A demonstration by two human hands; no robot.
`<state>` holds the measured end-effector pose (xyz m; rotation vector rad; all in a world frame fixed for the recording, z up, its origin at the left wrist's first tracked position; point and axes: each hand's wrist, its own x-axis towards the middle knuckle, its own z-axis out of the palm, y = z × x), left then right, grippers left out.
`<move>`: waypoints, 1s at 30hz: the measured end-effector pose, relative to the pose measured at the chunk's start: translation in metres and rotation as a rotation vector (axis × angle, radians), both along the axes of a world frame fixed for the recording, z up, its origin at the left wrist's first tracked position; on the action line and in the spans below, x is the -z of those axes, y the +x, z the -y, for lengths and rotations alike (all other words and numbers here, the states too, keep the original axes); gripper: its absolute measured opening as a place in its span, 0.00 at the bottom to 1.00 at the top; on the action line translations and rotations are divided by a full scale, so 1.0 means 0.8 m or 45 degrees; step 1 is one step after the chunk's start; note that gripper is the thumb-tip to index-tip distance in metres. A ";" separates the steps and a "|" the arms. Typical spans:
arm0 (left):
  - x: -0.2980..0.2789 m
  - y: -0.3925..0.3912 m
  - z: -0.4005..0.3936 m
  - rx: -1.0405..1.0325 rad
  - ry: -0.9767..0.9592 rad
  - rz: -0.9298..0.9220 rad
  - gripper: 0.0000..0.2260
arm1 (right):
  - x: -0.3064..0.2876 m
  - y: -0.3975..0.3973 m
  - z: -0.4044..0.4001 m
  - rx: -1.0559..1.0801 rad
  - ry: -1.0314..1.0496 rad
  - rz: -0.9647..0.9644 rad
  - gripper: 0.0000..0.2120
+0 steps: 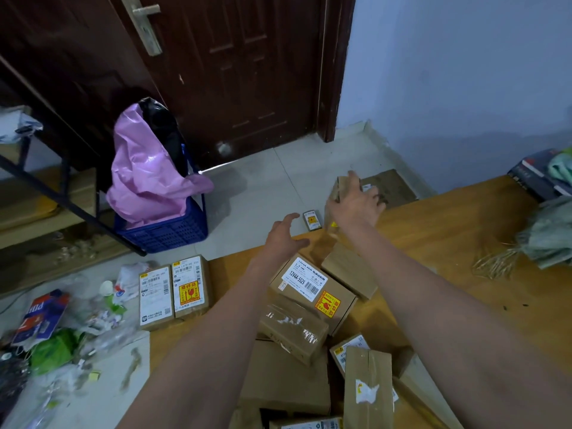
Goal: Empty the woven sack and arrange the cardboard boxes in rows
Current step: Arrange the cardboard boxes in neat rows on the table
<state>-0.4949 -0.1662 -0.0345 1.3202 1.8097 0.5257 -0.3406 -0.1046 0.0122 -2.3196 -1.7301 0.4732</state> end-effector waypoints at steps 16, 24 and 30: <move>-0.035 -0.098 0.071 -0.325 -0.115 0.253 0.26 | -0.034 -0.123 0.063 -0.122 -0.625 -0.919 0.32; -0.032 -0.150 0.107 -0.547 -0.305 0.845 0.24 | 0.015 -0.118 0.105 -0.257 -1.016 -1.032 0.38; -0.030 -0.166 0.119 -0.685 -0.206 1.155 0.27 | 0.027 -0.122 0.114 -0.289 -1.183 -1.254 0.35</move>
